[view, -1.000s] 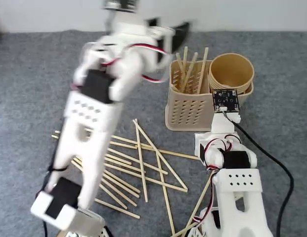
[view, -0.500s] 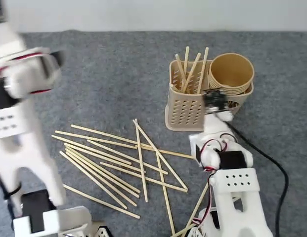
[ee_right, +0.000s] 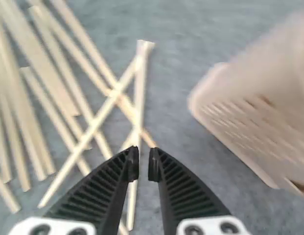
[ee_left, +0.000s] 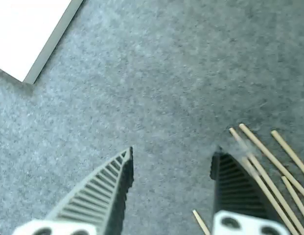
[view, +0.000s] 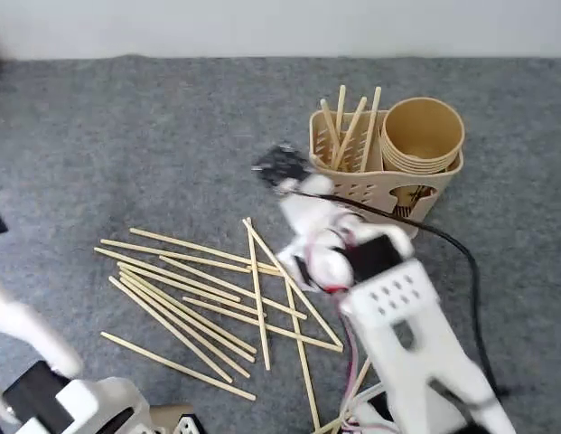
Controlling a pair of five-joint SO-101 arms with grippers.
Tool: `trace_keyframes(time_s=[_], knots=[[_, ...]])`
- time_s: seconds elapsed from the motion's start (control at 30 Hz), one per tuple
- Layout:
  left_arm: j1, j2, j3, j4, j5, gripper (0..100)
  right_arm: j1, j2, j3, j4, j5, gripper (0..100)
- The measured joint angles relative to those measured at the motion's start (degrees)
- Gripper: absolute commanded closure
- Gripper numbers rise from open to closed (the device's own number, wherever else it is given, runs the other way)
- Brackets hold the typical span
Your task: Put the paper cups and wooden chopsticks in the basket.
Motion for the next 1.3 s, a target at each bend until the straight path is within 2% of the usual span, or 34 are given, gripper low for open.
trace_keyframes(time_s=[0.1,0.23,0.47,0.6,0.93,1.3], knots=[[-2.02,0.00,3.87,-1.67,-2.73,75,-4.31,10.46,-6.24,0.26,0.35,92.5],[-4.31,0.00,7.47,-2.46,-5.63,75,-7.74,24.00,-10.90,-4.22,5.45,92.1],[-8.00,0.00,14.86,-9.93,-6.86,75,-10.64,43.87,-22.51,-7.47,8.26,71.9],[-8.00,0.00,19.25,-14.07,-6.86,75,-11.96,52.13,-29.80,-7.47,8.26,70.9],[-8.00,0.00,25.41,-19.87,-6.86,75,-18.64,58.55,-37.89,-7.47,8.26,70.8],[-8.00,0.00,26.11,-20.75,-6.86,75,-18.73,67.87,-47.74,-7.56,8.00,71.0]])
